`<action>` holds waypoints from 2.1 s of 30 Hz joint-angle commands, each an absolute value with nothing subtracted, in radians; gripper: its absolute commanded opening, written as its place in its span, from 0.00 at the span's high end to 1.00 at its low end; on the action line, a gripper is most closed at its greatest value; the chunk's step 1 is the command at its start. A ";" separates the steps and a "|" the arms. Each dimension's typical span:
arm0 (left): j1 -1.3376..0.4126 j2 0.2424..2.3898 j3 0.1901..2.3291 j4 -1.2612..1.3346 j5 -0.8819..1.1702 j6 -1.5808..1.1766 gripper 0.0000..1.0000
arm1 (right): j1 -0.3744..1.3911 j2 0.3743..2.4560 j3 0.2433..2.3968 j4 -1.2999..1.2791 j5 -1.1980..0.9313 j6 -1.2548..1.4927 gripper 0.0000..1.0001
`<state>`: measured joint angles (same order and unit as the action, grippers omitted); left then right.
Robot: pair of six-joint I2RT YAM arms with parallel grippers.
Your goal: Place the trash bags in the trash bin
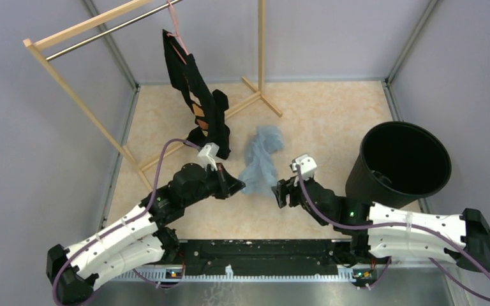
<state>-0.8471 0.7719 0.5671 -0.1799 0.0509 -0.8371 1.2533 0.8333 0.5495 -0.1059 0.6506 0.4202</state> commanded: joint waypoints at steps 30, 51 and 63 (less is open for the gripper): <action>-0.850 0.848 0.626 -0.329 0.057 -0.762 1.00 | 1.246 1.004 0.629 -0.078 0.621 0.455 0.87; -0.826 0.950 1.287 -0.467 0.032 -0.525 1.00 | 0.718 1.084 1.302 -0.428 0.126 0.317 1.00; -0.827 0.754 1.057 -0.306 -0.077 -0.472 1.00 | 0.718 0.759 1.017 -0.177 0.044 0.129 1.00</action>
